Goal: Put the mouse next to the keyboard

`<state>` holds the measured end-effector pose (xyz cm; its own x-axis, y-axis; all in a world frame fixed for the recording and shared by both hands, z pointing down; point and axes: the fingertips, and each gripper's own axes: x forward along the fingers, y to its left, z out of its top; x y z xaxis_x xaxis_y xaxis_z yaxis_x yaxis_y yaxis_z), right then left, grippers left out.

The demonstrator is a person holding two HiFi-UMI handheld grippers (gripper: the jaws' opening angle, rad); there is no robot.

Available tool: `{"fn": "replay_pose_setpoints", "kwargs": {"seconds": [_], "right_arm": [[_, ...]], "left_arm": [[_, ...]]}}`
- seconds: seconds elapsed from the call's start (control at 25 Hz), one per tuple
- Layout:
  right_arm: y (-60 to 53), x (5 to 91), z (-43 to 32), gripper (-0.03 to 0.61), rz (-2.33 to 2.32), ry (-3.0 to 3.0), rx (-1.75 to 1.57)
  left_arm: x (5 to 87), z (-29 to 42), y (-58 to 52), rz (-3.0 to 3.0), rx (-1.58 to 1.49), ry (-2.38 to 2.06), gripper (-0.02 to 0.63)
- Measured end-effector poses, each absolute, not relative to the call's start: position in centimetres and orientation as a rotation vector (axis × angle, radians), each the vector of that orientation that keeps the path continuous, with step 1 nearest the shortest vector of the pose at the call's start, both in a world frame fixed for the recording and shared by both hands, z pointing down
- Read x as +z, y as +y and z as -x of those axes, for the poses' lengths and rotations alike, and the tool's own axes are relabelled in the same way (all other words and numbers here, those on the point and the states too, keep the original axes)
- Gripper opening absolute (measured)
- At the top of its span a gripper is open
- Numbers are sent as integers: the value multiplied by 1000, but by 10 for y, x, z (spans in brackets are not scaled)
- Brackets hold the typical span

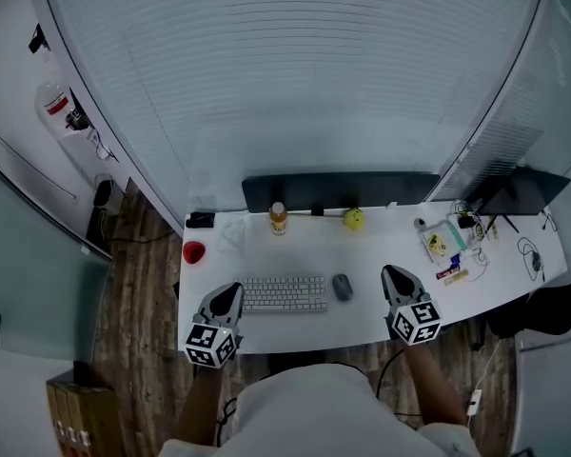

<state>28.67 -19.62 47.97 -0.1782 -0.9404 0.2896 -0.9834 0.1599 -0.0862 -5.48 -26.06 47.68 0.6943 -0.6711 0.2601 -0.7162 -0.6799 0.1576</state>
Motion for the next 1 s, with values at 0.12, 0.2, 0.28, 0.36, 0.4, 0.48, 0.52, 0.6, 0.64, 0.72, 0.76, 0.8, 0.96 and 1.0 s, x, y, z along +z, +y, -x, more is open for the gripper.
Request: {"fn": "replay_pose_setpoints", "kwargs": {"seconds": [0.12, 0.2, 0.28, 0.36, 0.4, 0.48, 0.52, 0.6, 0.64, 0.72, 0.76, 0.8, 0.96, 1.0], "right_arm": [[-192, 473, -286, 41, -1891, -2258, 344], [-190, 468, -285, 41, -1890, -2258, 319], [-189, 465, -286, 41, -1892, -2259, 305], [-188, 465, -287, 41, -1895, -2263, 305], [-188, 465, -287, 41, -1896, -2266, 306], [-188, 465, -287, 40, -1897, -2276, 304], [-188, 464, -287, 38, -1897, -2281, 304], [-190, 463, -286, 38, -1895, -2290, 304], [-190, 462, -285, 38, -1893, -2293, 305], [-192, 462, -284, 38, -1889, -2299, 307], [-193, 462, -284, 38, -1887, -2301, 308], [-194, 462, -283, 38, -1885, -2304, 310], [-197, 465, -281, 38, -1872, -2311, 321], [-198, 466, -281, 38, -1869, -2312, 324]], "left_arm": [[473, 57, -263, -2659, 263, -1119, 18], [469, 60, -264, -2660, 253, -1134, 18], [467, 61, -264, -2664, 245, -1146, 18], [467, 60, -264, -2664, 243, -1153, 18], [467, 60, -264, -2663, 244, -1154, 18], [468, 60, -265, -2663, 244, -1158, 18], [467, 60, -265, -2663, 243, -1161, 18], [466, 61, -266, -2661, 237, -1169, 18], [465, 62, -266, -2657, 233, -1174, 18], [465, 63, -267, -2652, 228, -1182, 18], [465, 63, -267, -2651, 227, -1184, 18], [465, 64, -267, -2650, 227, -1185, 18], [466, 63, -268, -2647, 234, -1185, 18], [465, 62, -268, -2646, 234, -1186, 18]]}}
